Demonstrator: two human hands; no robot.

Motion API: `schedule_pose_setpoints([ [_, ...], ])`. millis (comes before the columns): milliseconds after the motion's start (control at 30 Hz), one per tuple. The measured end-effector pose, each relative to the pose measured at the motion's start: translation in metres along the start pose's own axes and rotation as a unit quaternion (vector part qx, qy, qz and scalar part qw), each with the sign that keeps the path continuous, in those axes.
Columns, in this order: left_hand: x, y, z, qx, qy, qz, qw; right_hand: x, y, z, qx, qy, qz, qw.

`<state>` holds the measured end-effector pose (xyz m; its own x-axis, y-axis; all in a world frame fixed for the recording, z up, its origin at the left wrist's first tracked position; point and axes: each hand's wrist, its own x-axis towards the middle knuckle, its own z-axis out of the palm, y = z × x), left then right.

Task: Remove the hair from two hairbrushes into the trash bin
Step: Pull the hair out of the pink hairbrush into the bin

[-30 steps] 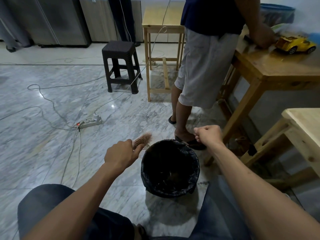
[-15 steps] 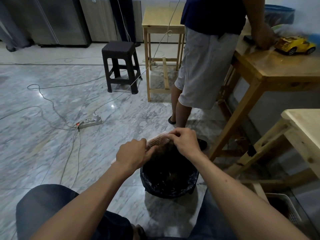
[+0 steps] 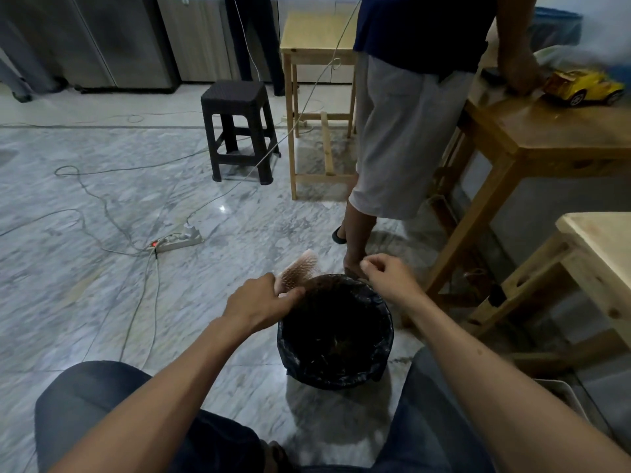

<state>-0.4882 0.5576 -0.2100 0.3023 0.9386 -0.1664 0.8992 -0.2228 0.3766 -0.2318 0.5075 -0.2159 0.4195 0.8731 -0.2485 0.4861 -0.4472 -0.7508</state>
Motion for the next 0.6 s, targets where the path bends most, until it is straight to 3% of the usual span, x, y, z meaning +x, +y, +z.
schedule_pose_setpoints([
  [100, -0.001, 0.009, 0.0, -0.048, -0.06, 0.03, 0.997, -0.002, -0.006, 0.011, 0.127, -0.1, 0.038, 0.986],
  [200, -0.007, 0.021, -0.004, -0.099, -0.078, 0.042, 0.991, -0.007, -0.01, 0.021, 0.162, -0.162, 0.014, 0.973],
  [300, -0.007, 0.02, -0.007, -0.118, -0.047, 0.044, 0.991, -0.004, -0.011, 0.022, 0.192, -0.112, 0.019, 0.975],
  [500, -0.005, -0.008, -0.017, -0.187, -0.029, -0.018, 0.982, 0.008, 0.009, -0.013, 0.168, 0.036, 0.132, 0.976],
  [600, -0.005, -0.007, -0.016, -0.212, -0.037, -0.029, 0.976, 0.007, 0.016, -0.015, 0.148, 0.05, 0.135, 0.978],
])
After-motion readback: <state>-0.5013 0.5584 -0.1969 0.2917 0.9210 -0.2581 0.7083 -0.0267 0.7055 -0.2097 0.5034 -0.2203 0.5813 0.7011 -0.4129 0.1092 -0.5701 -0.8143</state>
